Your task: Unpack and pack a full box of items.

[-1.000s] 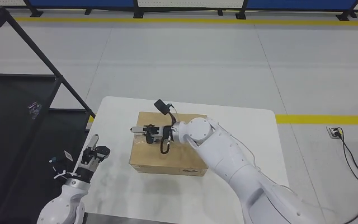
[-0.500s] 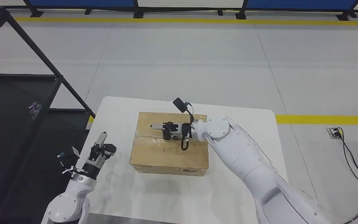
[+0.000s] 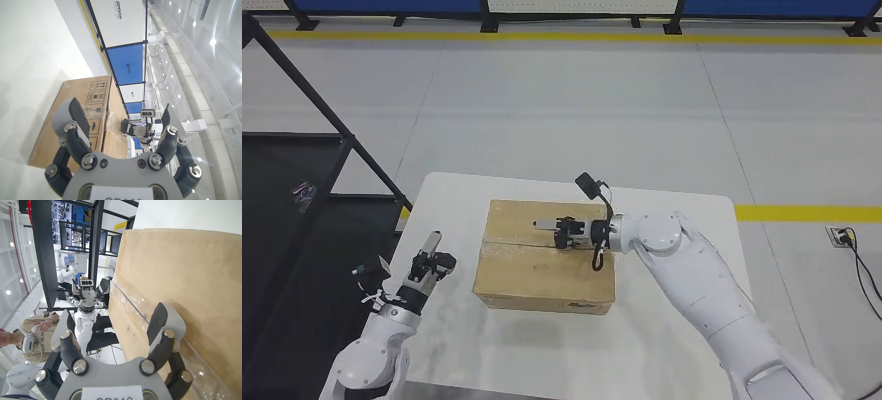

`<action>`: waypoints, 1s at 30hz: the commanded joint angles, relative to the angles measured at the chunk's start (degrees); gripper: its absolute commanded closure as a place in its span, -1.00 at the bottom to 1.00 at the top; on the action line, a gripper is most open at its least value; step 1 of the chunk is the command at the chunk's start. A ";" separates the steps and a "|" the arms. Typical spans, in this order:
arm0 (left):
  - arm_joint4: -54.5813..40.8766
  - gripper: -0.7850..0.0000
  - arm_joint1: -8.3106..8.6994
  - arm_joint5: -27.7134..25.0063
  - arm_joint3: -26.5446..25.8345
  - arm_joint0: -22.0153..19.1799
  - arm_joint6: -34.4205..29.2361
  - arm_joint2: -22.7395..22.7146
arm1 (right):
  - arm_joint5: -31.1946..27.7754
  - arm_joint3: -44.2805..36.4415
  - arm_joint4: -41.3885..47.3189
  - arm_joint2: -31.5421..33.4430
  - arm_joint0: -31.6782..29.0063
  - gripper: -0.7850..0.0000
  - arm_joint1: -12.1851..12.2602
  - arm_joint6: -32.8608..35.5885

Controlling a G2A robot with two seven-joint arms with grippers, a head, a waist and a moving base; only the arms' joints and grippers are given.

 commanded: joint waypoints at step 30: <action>-0.27 -1.00 0.66 0.96 2.79 -4.70 -1.99 0.20 | 6.78 -26.96 -4.06 30.53 -24.52 -1.00 11.11 0.80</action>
